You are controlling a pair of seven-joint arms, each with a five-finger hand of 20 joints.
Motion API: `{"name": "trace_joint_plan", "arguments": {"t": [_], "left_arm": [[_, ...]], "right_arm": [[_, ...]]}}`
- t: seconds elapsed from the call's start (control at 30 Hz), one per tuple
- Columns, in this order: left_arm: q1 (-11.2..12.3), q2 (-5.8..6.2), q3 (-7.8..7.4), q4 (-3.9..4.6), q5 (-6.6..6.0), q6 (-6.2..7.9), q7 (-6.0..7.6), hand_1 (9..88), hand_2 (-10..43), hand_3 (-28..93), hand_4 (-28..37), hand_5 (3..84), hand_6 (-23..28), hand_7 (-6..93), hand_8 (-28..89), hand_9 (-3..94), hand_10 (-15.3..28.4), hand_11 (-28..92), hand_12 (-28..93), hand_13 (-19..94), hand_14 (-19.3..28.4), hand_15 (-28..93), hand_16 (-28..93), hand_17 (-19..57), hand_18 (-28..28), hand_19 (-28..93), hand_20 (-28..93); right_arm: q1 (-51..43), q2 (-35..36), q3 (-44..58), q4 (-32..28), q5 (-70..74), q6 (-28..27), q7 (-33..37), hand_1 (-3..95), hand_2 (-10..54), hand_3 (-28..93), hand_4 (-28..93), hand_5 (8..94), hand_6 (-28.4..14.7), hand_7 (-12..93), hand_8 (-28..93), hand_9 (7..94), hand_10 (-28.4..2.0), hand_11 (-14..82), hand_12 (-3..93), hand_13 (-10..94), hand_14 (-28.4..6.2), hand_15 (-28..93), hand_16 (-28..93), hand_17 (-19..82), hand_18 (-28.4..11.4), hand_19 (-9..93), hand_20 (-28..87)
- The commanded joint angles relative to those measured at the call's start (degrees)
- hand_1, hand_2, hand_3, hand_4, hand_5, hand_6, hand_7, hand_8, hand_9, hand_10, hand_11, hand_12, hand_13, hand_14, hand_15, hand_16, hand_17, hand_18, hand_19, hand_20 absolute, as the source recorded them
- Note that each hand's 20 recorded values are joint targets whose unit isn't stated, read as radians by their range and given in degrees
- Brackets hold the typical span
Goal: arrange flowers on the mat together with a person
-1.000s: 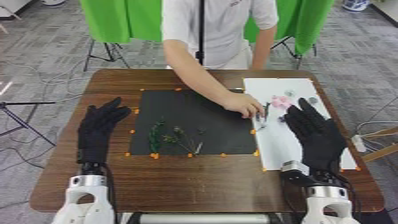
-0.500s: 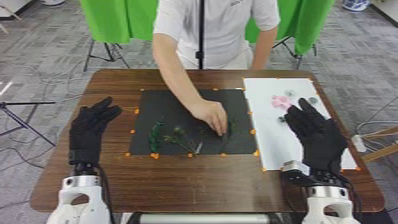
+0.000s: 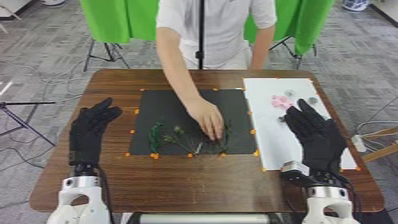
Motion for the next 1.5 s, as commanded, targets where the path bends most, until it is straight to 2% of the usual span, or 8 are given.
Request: {"name": "trace_joint_plan", "arguments": {"t": [0.03,0.5,0.8,0.97,1.07,1.23,1.33,1.5], "left_arm": [[0.62,-0.41,-0.05,0.07,0.41,-0.23,-0.71,16.0,12.2,66,-28.3,52.7,5.9,10.7,-6,52.6,15.5,18,14,44,18.8,16,1,13.3,12.4,9,23],[0.73,0.19,0.31,0.02,0.04,0.18,-0.69,16.3,10.8,66,-28.3,52.8,5.8,10.7,-6,52.6,15.5,18,14,44,18.8,16,1,13.0,12.5,9,23],[0.65,-0.6,-0.18,0.03,0.73,-0.7,-1.31,16.7,10.5,66,-28.3,52.8,5.9,10.6,-6,52.5,15.5,18,14,44,18.9,16,1,12.8,12.6,9,23],[0.83,-0.71,-0.32,-0.13,0.81,-0.6,-1.25,16.6,10.3,66,-28.3,52.7,5.9,10.5,-5,52.4,15.4,18,14,44,18.9,16,1,12.7,12.6,9,23],[0.52,-0.63,-0.31,-0.01,0.82,-0.78,-1.33,16.7,10.1,66,-28.3,52.7,5.9,10.4,-5,52.4,15.4,18,14,44,18.9,16,1,12.7,12.7,9,23],[0.55,-0.44,-0.01,-0.05,0.84,-0.81,-1.49,16.6,9.7,66,-28.3,52.8,6.0,10.4,-5,52.4,15.4,18,14,44,18.9,16,1,12.7,12.6,9,23],[0.46,-0.05,0.34,-0.03,0.63,-0.73,-1.46,16.8,9.6,66,-28.3,52.7,5.9,10.4,-5,52.4,15.4,18,14,44,19.0,16,1,12.6,12.7,9,23],[0.8,0.02,0.28,-0.28,0.73,-0.59,-1.53,17.1,9.2,66,-28.3,52.7,6.0,10.4,-5,52.3,15.4,18,14,44,19.0,16,1,12.6,12.7,9,23]], "right_arm": [[-0.7,-0.04,-0.09,-0.49,-0.48,0.56,-0.03,1.2,5.6,76,-19,44.6,-2.1,7,-8,44.9,-13.8,5.2,10.4,32,-9.5,13,6,18,-11.8,1,22],[-0.62,0.03,-0.27,-0.48,-0.49,0.79,0.01,1.5,5.6,76,-19,45.2,-1.7,7,-8,45.0,-13.8,5.2,10.6,32,-9.5,13,6,18,-11.8,1,22],[-0.46,0.16,-0.33,-0.58,-0.8,1.06,0.04,2.1,4.7,77,-19,45.3,-1.6,7,-8,45.0,-13.9,5.2,10.7,33,-9.5,13,6,18,-11.7,1,23],[0.85,2.3,0.68,-1.69,-9.44,3.48,1.82,8.9,-3.0,76,-18,45.3,-1.7,8,-7,45.5,-14.0,5.7,11.7,34,-10.0,13,7,21,-11.6,3,26],[3.07,5.11,1.32,-3.23,-25.42,9.84,6.36,17.3,-8.4,75,-18,45.4,-1.9,9,-7,48.0,-14.4,6.2,14.1,41,-11.3,15,11,28,-11.6,6,37],[10.16,12.16,-1.0,-5.46,-51.27,18.14,26.55,25.3,-9.5,71,-18,49.5,-1.8,12,-8,57.1,-14.3,10.9,17.7,57,-12.0,17,20,33,-13.0,28,45],[13.28,15.12,-0.19,-5.73,-61.05,11.85,34.74,29.2,-9.5,70,-18,53.3,-1.5,12,-8,62.5,-14.3,14.2,18.5,66,-11.5,21,24,35,-14.5,43,46],[19.71,20.3,-3.08,-3.45,-73.93,-0.95,44.26,33.0,-9.5,69,-20,56.2,-0.9,11,-8,66.2,-13.9,15.1,18.6,71,-10.6,25,25,36,-16.1,54,45]]}}
